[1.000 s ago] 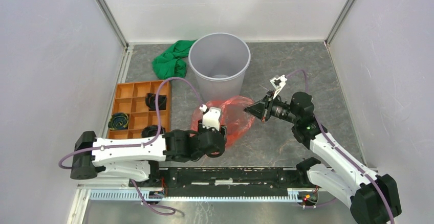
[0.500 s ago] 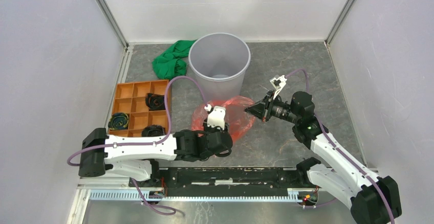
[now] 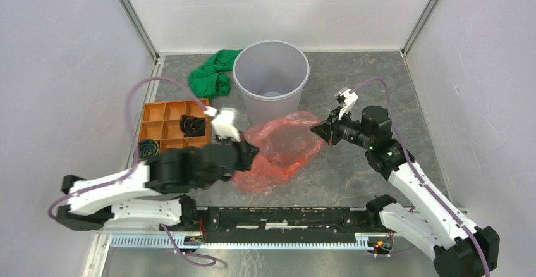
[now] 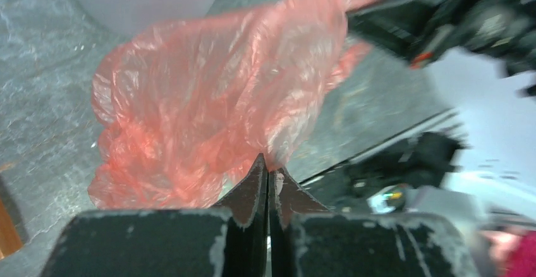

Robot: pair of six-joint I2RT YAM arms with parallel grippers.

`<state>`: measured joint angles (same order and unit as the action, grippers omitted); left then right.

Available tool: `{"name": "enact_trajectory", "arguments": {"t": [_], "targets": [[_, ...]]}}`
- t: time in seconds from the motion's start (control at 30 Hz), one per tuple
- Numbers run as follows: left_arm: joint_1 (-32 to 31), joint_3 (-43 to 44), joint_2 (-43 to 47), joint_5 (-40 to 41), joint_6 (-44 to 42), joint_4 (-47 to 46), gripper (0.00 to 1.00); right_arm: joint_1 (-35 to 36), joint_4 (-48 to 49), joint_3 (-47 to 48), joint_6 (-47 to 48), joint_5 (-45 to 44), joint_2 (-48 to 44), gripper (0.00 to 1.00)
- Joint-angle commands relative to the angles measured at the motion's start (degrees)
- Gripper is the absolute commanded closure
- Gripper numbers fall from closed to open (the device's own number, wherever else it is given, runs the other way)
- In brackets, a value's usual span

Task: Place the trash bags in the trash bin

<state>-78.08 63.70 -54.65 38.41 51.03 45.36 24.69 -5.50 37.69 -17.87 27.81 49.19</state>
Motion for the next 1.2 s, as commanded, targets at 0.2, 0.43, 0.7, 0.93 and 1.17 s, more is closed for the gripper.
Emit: {"name": "enact_trajectory", "arguments": {"t": [0.2, 0.43, 0.7, 0.93, 1.17], "targets": [[0.1, 4.8, 19.6, 2.2, -0.9, 2.9, 0.98, -0.1, -12.8, 16.0, 8.5, -5.0, -2.3, 0.88], [0.1, -10.1, 19.3, -2.1, 6.8, -2.1, 0.98, -0.1, -9.3, 3.0, 6.6, -3.3, -2.3, 0.86], [0.2, 7.2, 14.7, -2.1, -6.3, -3.5, 0.98, 0.0, -19.1, 22.1, 9.5, 0.1, 3.0, 0.80], [0.1, 16.7, 9.8, -7.6, -11.7, -7.9, 0.98, -0.1, -3.0, 18.1, -0.9, 5.6, -8.5, 0.70], [0.1, 1.5, 16.2, -4.9, -2.5, -9.6, 0.98, 0.0, -7.6, 9.9, -0.1, 8.5, -2.5, 0.71]]}}
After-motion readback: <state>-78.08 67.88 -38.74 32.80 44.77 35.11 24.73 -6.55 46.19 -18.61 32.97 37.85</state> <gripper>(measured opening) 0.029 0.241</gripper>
